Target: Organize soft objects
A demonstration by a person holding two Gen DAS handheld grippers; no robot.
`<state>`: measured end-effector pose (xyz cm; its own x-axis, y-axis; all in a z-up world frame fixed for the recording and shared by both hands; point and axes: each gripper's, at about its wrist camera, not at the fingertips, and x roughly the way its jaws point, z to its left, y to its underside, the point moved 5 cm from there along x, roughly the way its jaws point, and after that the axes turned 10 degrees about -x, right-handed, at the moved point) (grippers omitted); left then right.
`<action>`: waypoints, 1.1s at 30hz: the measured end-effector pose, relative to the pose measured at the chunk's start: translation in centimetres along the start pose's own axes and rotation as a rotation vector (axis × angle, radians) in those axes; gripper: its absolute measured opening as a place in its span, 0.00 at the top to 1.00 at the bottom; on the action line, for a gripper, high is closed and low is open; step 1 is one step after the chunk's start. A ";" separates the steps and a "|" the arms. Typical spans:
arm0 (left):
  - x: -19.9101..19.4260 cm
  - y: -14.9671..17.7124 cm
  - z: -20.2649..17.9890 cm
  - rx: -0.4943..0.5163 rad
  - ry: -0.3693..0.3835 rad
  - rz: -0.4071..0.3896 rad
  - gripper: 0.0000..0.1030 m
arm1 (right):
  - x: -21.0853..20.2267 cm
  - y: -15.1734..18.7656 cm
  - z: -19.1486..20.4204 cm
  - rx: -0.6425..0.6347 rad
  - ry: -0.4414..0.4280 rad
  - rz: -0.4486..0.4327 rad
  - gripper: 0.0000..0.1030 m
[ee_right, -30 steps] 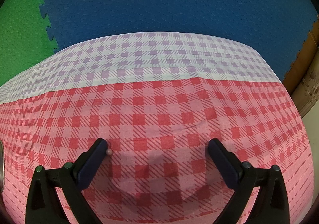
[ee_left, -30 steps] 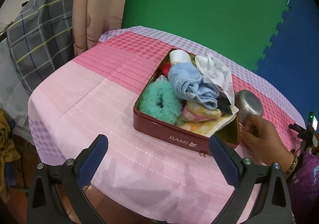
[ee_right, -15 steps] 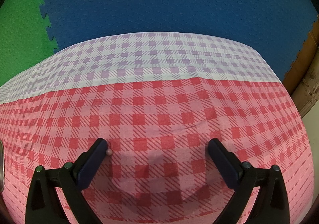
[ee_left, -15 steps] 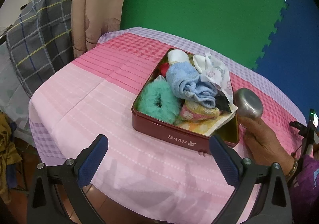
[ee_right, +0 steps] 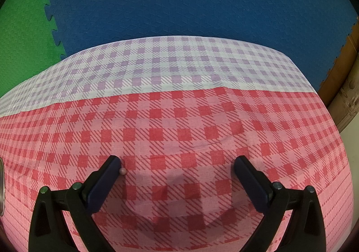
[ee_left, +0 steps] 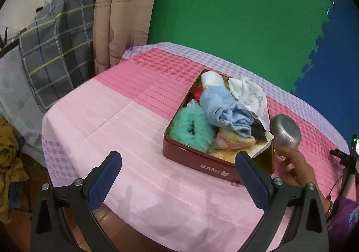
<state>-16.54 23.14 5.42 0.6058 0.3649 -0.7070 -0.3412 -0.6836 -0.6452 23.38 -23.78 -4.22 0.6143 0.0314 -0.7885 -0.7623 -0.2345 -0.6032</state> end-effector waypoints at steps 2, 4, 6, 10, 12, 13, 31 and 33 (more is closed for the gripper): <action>-0.1 -0.1 -0.2 0.020 -0.009 -0.015 0.03 | 0.0 0.0 0.0 0.000 0.000 0.000 0.00; 0.0 -0.1 -0.6 0.053 -0.023 -0.024 0.03 | 0.0 0.0 0.1 0.000 0.000 0.000 0.00; 0.1 -0.1 -0.6 0.064 -0.034 -0.023 0.03 | 0.0 0.0 0.0 0.000 0.000 0.000 0.00; 0.1 -0.4 -0.1 0.040 -0.024 -0.022 0.03 | -0.1 0.0 0.2 0.000 0.000 0.000 0.00; 0.1 -0.4 0.2 0.034 -0.029 -0.025 0.03 | 0.0 0.0 0.1 0.000 0.000 0.000 0.00; 0.1 -0.5 0.3 0.028 -0.029 -0.022 0.03 | -0.1 0.0 0.2 0.000 0.000 0.000 0.00; 0.8 -0.5 0.7 0.027 -0.035 -0.005 0.03 | 0.3 0.2 -0.6 -0.004 0.002 0.000 0.00; 1.0 -0.3 0.3 0.058 -0.050 -0.008 0.03 | 0.3 0.2 -0.6 -0.004 0.001 0.000 0.00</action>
<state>-16.07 23.87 4.83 0.5730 0.4022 -0.7141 -0.3784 -0.6430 -0.6658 23.58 -24.41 -4.52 0.6148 0.0301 -0.7881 -0.7613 -0.2386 -0.6029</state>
